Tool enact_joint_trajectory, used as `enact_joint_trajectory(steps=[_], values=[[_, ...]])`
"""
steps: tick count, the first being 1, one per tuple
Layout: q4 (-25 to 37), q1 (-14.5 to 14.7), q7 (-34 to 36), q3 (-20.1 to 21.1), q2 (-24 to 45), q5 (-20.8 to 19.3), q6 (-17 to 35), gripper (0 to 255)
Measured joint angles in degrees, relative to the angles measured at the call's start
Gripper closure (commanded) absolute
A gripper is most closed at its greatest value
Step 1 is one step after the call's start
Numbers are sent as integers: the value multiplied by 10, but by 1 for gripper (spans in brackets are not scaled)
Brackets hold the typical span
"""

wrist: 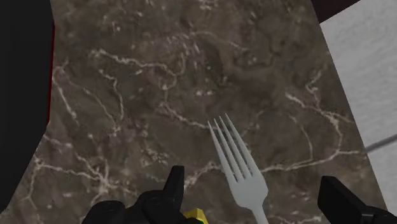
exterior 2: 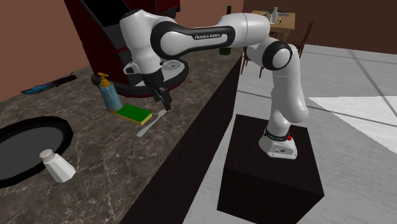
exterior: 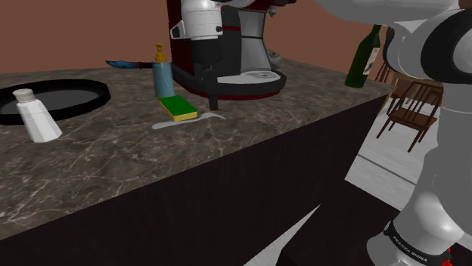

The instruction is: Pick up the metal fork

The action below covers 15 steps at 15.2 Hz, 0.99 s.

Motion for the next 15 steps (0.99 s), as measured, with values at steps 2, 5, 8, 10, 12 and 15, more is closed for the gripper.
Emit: enact_joint_trajectory(steps=[2,5,8,10,12,15], values=[[68,17,-17,7,45,-10,-24,0],[65,21,-22,10,53,-12,-14,0],[29,18,-23,11,45,-10,13,0],[11,16,-24,11,42,-10,29,0],[3,15,-24,11,40,-9,35,255],[2,15,-24,11,39,-9,36,255]])
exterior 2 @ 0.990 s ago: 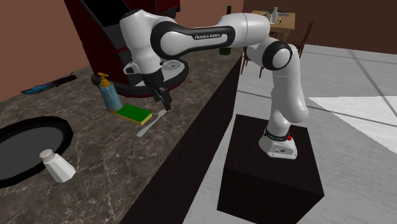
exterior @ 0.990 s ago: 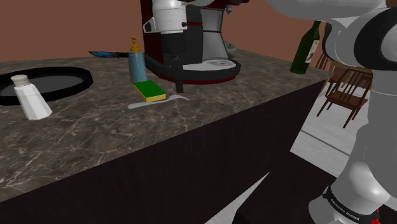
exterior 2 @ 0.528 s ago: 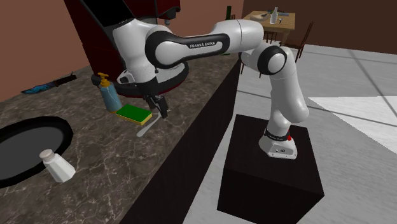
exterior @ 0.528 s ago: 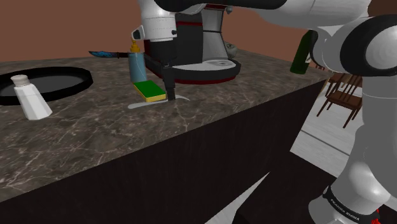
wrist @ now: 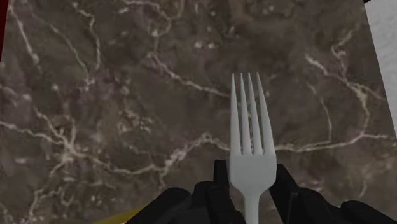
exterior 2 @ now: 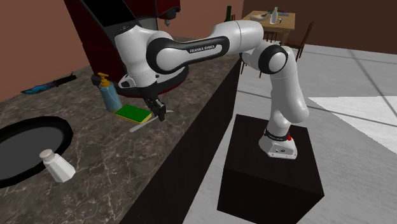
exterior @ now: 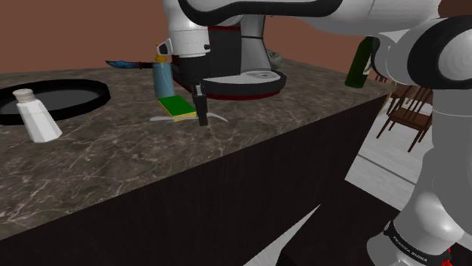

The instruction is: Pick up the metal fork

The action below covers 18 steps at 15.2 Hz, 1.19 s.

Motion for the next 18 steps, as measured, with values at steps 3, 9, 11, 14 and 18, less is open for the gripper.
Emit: enact_joint_trajectory(steps=[3,9,11,14,18], values=[[-1,0,0,0,0,0,0,255],[25,3,1,0,6,-1,-19,255],[47,5,1,0,11,-2,-37,255],[90,10,2,0,24,-6,-67,255],[166,21,2,-1,51,-12,-115,255]])
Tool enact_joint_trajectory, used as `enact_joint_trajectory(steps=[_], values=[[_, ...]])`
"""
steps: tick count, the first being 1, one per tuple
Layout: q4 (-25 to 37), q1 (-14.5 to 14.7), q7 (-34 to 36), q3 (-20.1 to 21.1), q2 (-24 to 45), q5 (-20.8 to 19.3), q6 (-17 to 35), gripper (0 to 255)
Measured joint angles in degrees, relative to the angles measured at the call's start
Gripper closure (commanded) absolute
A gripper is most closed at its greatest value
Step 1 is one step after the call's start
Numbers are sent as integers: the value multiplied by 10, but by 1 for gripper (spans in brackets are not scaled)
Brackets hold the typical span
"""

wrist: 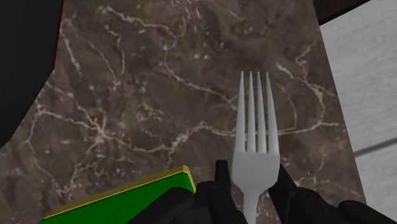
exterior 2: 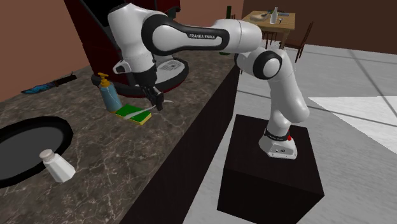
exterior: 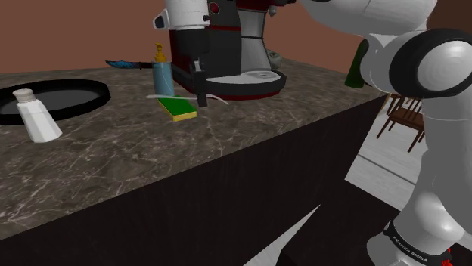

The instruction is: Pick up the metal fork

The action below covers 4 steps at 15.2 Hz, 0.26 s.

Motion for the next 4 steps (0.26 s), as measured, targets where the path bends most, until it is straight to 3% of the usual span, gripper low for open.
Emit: enact_joint_trajectory(steps=[4], values=[[97,15,-1,-3,39,-9,-57,255]])
